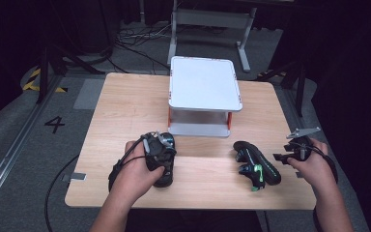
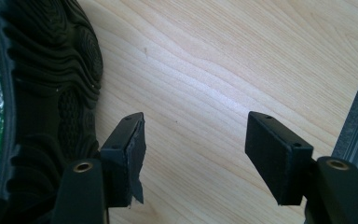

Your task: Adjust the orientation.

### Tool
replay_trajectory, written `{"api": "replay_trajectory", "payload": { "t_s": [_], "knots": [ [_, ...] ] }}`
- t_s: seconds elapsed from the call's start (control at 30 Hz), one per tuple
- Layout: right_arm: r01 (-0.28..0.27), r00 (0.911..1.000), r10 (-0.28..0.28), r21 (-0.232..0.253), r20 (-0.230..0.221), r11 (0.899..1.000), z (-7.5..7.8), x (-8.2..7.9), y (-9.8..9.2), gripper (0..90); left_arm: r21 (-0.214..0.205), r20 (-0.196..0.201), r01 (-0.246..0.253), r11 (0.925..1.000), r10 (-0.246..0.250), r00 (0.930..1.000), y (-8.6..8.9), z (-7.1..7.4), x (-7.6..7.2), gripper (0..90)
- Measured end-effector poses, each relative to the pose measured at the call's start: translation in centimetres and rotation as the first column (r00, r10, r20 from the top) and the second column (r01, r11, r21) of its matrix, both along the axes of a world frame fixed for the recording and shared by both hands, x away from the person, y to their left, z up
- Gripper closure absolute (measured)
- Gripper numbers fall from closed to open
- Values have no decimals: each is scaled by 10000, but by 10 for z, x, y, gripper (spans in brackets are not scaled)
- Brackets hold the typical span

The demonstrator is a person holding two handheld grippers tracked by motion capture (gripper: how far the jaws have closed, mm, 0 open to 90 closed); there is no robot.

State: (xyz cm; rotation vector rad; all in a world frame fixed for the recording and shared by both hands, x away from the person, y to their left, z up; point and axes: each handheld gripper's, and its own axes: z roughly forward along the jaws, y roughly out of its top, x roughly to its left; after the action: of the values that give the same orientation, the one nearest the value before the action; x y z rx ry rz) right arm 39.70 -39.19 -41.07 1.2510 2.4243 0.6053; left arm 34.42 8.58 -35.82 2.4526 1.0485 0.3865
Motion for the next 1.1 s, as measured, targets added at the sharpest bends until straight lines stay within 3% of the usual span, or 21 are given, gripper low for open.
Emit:
{"api": "replay_trajectory", "payload": {
  "t_s": [0.1, 0.13, 0.2, 0.3, 0.37, 0.47, 0.53, 0.6, 0.67, 0.8, 0.93, 1.03, 1.1],
  "knots": [
    [37, 10000, -37, -46, -30, 10000, -1, -2, -1, 385, 353, 333, -118, 9993, 106, 9994, 0, -5, 18, 348],
    [74, 10000, -74, -58, -54, 10000, -1, -3, -1, 385, 491, 341, 367, 9981, -384, 9987, -1, -12, 27, 338],
    [103, 9999, -103, -72, -43, 9999, -2, -4, -2, 384, 444, 258, 607, 9972, -619, 9977, -2, -18, 32, 343],
    [161, 9998, -162, -79, -70, 9998, -2, -7, -6, 383, 894, -225, 929, 9917, -912, 9956, -8, -36, 45, 373],
    [228, 9997, -229, -104, -78, 9997, -3, -9, -9, 382, 1133, -288, 1152, 9869, -1127, 9932, -10, -41, 50, 461],
    [299, 9995, -301, -115, -115, 9995, -4, -11, -13, 382, 969, -261, 1660, 9813, -1643, 9861, -11, -44, 53, 680],
    [333, 9994, -334, -114, -130, 9994, -4, -13, -14, 381, 1140, -71, 1493, 9822, -1495, 9887, -14, -41, 53, 730],
    [394, 9992, -395, -87, -110, 9992, -4, -15, -16, 381, 1137, 211, 1605, 9805, -1639, 9863, -18, -38, 53, 745],
    [427, 9990, -428, -112, -99, 9990, -4, -17, -18, 381, 933, 612, 1895, 9774, -1956, 9788, -23, -36, 52, 752],
    [519, 9986, -520, -97, -72, 9986, -3, -19, -20, 381, 658, 892, 2286, 9713, -2339, 9682, -40, -29, 49, 757],
    [591, 9982, -592, -130, -91, 9982, -4, -22, -23, 381, 537, 1091, 2864, 9566, -2907, 9506, -60, -31, 49, 758],
    [584, 9982, -586, -140, -104, 9982, -4, -23, -22, 381, 339, 1059, 2847, 9580, -2867, 9521, -71, -37, 49, 758],
    [551, 9984, -552, -142, -88, 9984, -4, -23, -22, 381, 418, 1025, 2888, 9565, -2916, 9510, -75, -38, 49, 756]
  ]
}}
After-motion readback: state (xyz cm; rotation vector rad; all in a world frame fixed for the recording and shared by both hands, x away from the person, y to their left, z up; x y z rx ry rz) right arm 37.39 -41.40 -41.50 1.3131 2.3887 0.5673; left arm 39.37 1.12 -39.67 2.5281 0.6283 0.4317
